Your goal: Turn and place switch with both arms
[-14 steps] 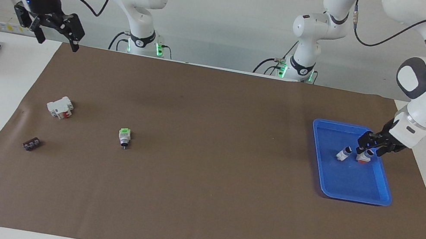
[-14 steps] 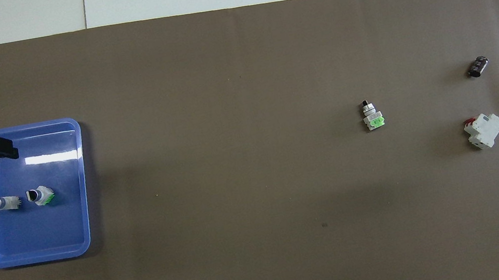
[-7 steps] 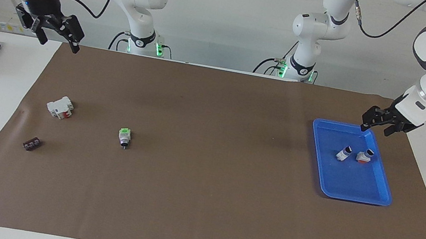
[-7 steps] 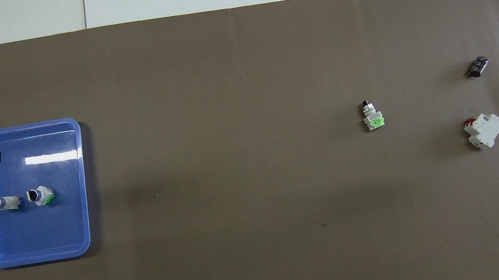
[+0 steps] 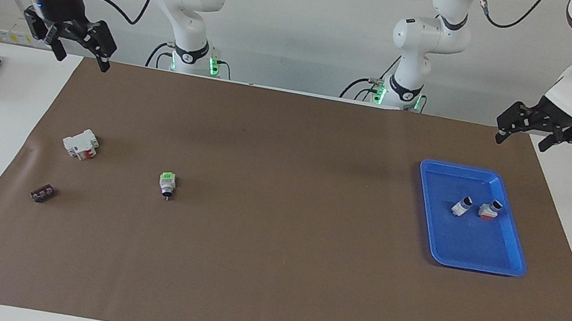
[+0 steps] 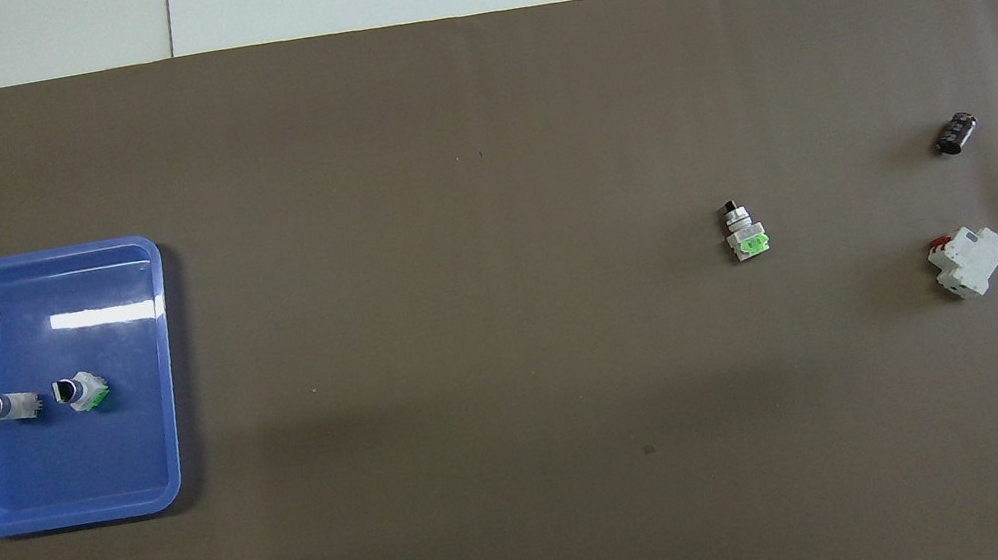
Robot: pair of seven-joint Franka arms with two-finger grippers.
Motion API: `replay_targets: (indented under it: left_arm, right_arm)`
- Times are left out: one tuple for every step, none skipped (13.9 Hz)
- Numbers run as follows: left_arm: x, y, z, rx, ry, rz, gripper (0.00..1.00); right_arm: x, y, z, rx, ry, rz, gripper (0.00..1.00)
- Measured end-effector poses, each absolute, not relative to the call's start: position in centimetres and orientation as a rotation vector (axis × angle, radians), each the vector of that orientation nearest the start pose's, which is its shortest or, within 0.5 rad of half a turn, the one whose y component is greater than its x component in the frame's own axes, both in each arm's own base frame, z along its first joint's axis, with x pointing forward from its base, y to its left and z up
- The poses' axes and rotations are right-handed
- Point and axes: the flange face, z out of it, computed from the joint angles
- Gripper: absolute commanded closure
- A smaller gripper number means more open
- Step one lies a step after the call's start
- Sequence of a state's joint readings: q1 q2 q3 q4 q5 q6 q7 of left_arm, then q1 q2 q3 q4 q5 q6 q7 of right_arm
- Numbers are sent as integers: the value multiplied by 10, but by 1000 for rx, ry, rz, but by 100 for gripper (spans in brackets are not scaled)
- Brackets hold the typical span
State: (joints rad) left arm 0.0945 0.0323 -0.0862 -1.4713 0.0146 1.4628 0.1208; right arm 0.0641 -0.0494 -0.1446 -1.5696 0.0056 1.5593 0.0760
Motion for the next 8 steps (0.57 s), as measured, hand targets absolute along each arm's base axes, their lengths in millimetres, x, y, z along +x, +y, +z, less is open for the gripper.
replay_targets:
  left_arm:
    - [553,7,644,-3127,174,64,0]
    - [553,7,644,-3127,174,63,0]
    - [553,7,644,-3127,174,61,0]
    - [554,7,645,-3127,175,54,0]
    - [555,6,646,-3126,176,34,0]
    - [557,5,647,-3125,181,9,0]
    - [558,2,648,-3124,188,-8,0]
    - [559,-1,649,-3123,196,-24,0]
  right_arm:
    - [536,-47,651,-3118,248,-60,0]
    - [536,-48,651,-3118,251,-60,0]
    - [536,-48,651,-3118,251,-60,0]
    - [536,-48,651,-3118,250,-60,0]
    - [536,-48,651,-3118,250,-60,0]
    - [536,-48,650,-3118,250,-59,0]
    - [536,-48,650,-3118,250,-59,0]
    - [536,-48,650,-3118,250,-58,0]
